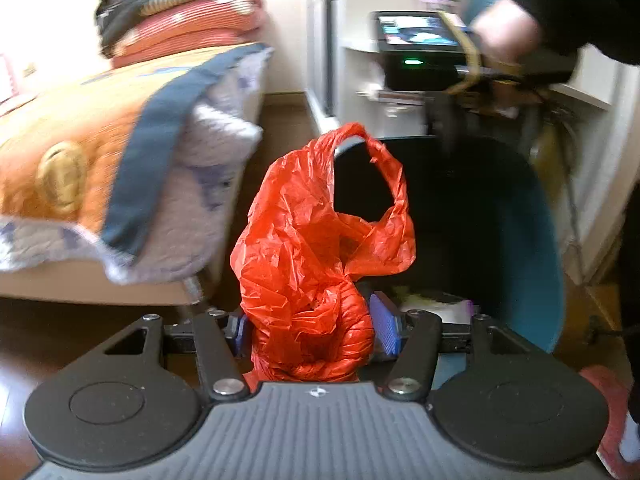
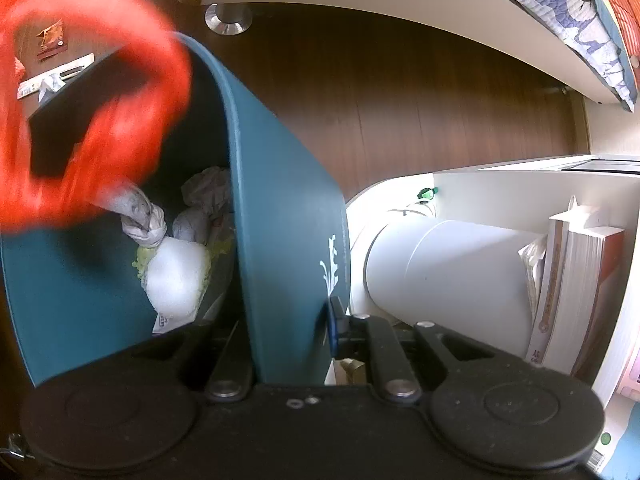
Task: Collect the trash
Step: 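Lift the red plastic bag into the teal bin and release it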
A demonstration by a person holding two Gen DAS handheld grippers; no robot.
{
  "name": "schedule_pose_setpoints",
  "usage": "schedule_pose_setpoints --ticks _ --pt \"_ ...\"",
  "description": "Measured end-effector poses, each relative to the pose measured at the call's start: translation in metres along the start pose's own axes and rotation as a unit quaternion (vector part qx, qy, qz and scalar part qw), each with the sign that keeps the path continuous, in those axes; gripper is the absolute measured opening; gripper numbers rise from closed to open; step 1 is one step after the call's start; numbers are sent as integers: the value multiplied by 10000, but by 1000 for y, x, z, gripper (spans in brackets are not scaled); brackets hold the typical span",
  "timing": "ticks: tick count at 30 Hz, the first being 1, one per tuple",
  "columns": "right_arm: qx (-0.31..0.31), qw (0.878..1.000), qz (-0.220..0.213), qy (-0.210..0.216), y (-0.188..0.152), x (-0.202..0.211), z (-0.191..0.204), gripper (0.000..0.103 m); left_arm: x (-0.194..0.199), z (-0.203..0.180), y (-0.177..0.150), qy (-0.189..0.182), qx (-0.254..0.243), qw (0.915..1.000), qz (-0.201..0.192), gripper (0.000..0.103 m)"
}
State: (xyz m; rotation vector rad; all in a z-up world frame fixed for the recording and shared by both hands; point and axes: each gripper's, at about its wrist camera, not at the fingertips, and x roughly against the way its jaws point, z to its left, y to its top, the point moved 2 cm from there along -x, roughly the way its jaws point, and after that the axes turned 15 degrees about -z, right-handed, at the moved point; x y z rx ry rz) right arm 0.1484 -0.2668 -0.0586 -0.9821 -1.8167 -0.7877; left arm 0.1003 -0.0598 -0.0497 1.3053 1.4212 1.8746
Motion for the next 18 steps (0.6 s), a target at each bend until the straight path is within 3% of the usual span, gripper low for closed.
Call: schedule_pose_setpoints --ticks 4,18 --pt "37 10000 0 32 -1 4 5 14 -12 -22 2 -366 -260 9990 69 58" --pt "339 9994 -56 -31 0 16 23 15 -98 -98 -27 -826 -1437 9841 644 58"
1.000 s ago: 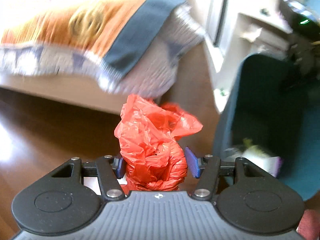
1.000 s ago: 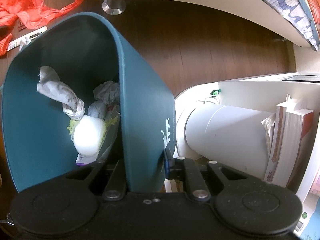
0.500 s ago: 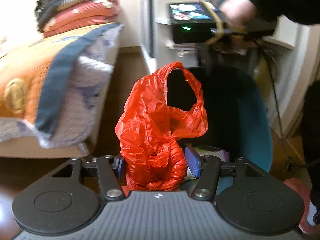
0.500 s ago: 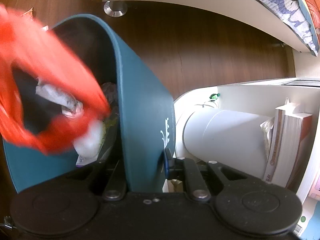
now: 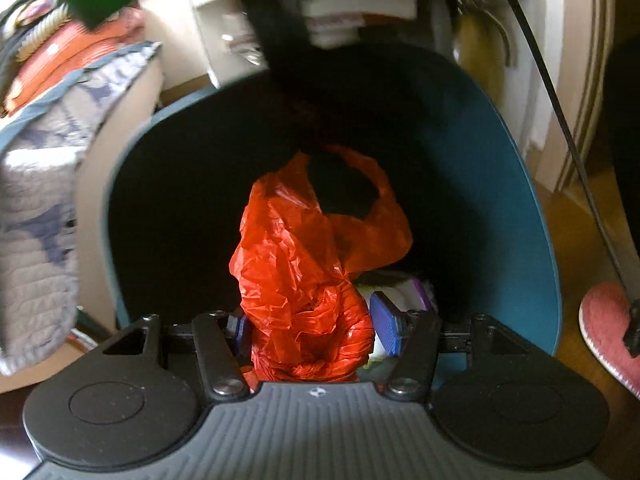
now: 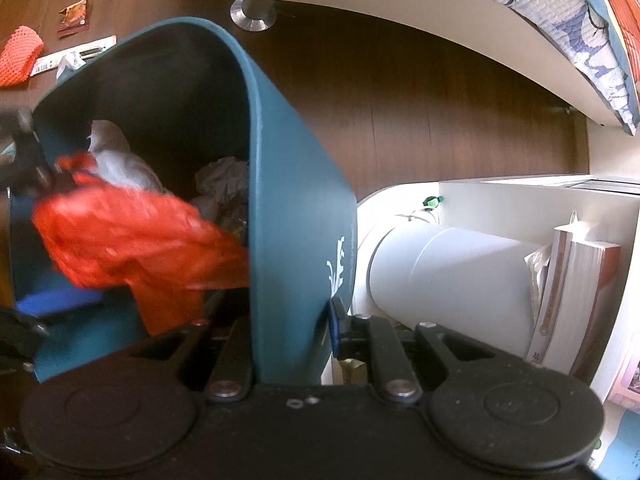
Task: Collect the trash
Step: 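Lift the red plastic bag into the teal bin and release it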
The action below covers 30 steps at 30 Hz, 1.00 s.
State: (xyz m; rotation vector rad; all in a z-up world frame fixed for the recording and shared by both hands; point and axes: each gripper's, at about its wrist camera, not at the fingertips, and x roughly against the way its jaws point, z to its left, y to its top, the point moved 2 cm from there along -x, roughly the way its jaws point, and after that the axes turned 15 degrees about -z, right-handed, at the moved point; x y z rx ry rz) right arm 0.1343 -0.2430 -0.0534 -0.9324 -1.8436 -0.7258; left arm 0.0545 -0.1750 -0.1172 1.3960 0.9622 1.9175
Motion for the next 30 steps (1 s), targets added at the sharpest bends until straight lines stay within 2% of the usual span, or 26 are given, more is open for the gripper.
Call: schedule_pose_setpoints --ticks 6,17,20,23,29,30 --pt "3 10000 -30 -17 -3 -3 -2 15 -23 -16 -4 -28 -350 9992 180 58" --pt "-398 9991 -143 13 2 -1 -19 14 -62 -16 -15 475 -437 9959 635 58" --pt "-744 9971 -141 79 -3 -4 -33 14 -62 -14 -16 560 -363 9955 670 58" --pt "-876 9960 -121 120 -9 -4 -38 13 -70 -14 -15 638 -275 9936 890 59" --pt "-891 9959 -132 131 -13 -4 -42 14 -85 -1 -12 453 325 9919 1142 63" --pt "-892 9958 -135 135 -13 -4 -43 14 -86 0 -12 380 408 9918 1152 67"
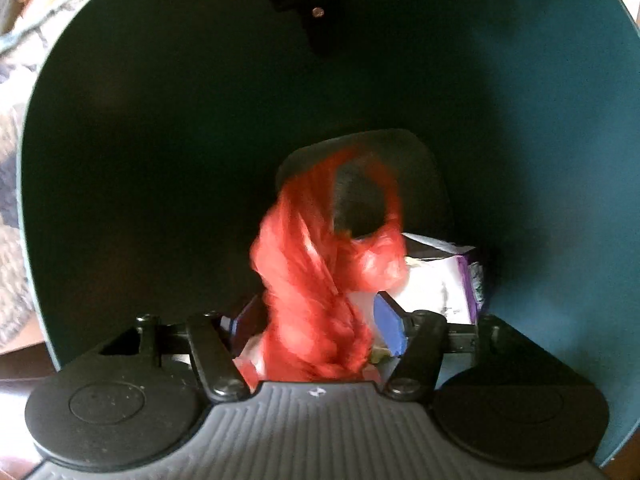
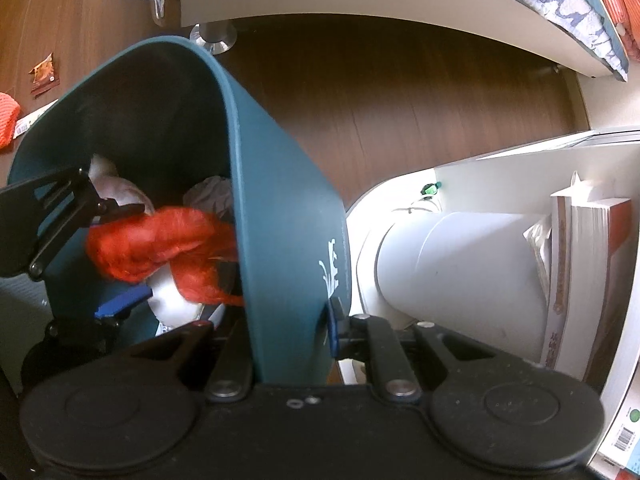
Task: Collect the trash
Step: 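Lift the red plastic bag into the teal bin and release it, then lower the left gripper to the teal strip and grasp it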
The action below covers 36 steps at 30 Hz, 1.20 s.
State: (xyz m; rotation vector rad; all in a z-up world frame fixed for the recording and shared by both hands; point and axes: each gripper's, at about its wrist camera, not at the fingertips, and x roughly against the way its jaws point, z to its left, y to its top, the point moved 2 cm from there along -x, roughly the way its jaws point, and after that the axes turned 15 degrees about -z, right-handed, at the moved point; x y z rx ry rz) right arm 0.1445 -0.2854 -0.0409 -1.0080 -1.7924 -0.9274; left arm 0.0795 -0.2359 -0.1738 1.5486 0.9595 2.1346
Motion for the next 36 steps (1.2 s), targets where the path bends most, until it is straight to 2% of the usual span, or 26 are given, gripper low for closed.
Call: schedule_pose_setpoints --ticks 1,3,10,11,20,25,28,32,36 --pt "-6 10000 1 4 0 0 -1 14 -1 0 0 -39 46 10000 12 73" --pt "3 10000 13 5 -2 -1 0 14 0 0 -1 -138 119 9998 -12 76" --pt "-49 10000 60 6 0 -9 2 12 17 9 -5 -493 328 9978 -299 78" --pt "-54 10000 42 4 -1 -10 1 12 24 21 -3 -517 365 9974 -338 78" --pt "-467 9989 -28 63 -8 -21 -24 9 100 48 -7 -681 752 9891 -1069 78" --pt "-898 9959 -64 70 -25 -32 -40 7 145 80 -23 -451 1162 9811 -1478 78" --pt "-954 9954 -93 52 -32 -38 -41 7 168 106 -40 -27 1511 9764 -1546 78" --pt "-1191 9928 -128 -10 -39 -42 -43 9 187 125 -70 816 1464 9764 -1358 79" --pt "-1172 9931 -96 49 -51 -39 -34 11 181 142 -108 1185 1842 9725 -791 79"
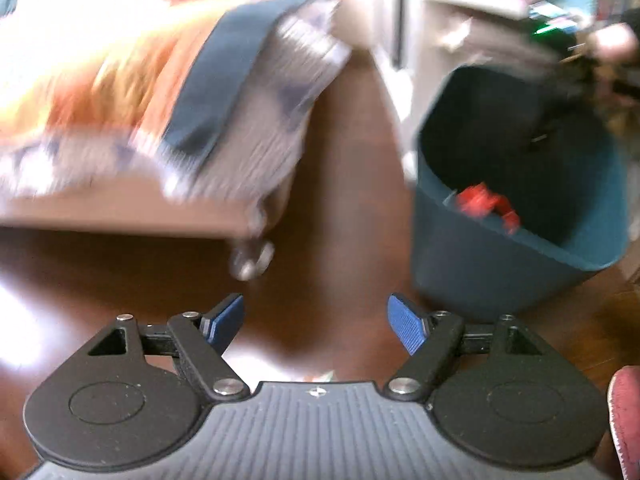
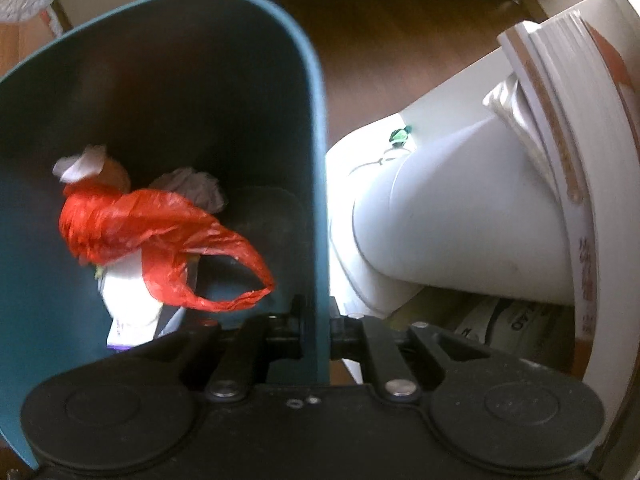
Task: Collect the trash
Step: 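Lower the left gripper to the teal strip and grasp it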
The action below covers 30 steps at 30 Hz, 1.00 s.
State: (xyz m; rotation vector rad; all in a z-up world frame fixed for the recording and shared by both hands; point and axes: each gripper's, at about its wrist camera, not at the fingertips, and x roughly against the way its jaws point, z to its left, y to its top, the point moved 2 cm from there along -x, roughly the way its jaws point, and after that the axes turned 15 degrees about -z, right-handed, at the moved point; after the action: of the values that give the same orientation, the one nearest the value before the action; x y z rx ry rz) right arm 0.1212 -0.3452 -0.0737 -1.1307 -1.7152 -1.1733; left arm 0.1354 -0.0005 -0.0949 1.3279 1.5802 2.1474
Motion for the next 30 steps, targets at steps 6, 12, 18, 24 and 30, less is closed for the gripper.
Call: schedule_pose_setpoints --ticks 6,12,18,24,30 --pt "-205 9997 -89 40 -5 10 17 12 -16 12 -41 388 111 9980 482 79" --pt "-475 9976 146 472 -7 13 35 7 -29 1 -77 142 -18 9957 920 79" --pt "-318 9971 272 643 -4 10 63 6 -37 -9 -122 -310 97 9880 1512 79" --pt "-107 9960 284 845 -1 12 82 7 -54 -29 -172 -407 63 9769 2095 79" --pt "188 9956 314 865 -5 11 78 8 -77 -33 -202 -124 181 9702 2412 78"
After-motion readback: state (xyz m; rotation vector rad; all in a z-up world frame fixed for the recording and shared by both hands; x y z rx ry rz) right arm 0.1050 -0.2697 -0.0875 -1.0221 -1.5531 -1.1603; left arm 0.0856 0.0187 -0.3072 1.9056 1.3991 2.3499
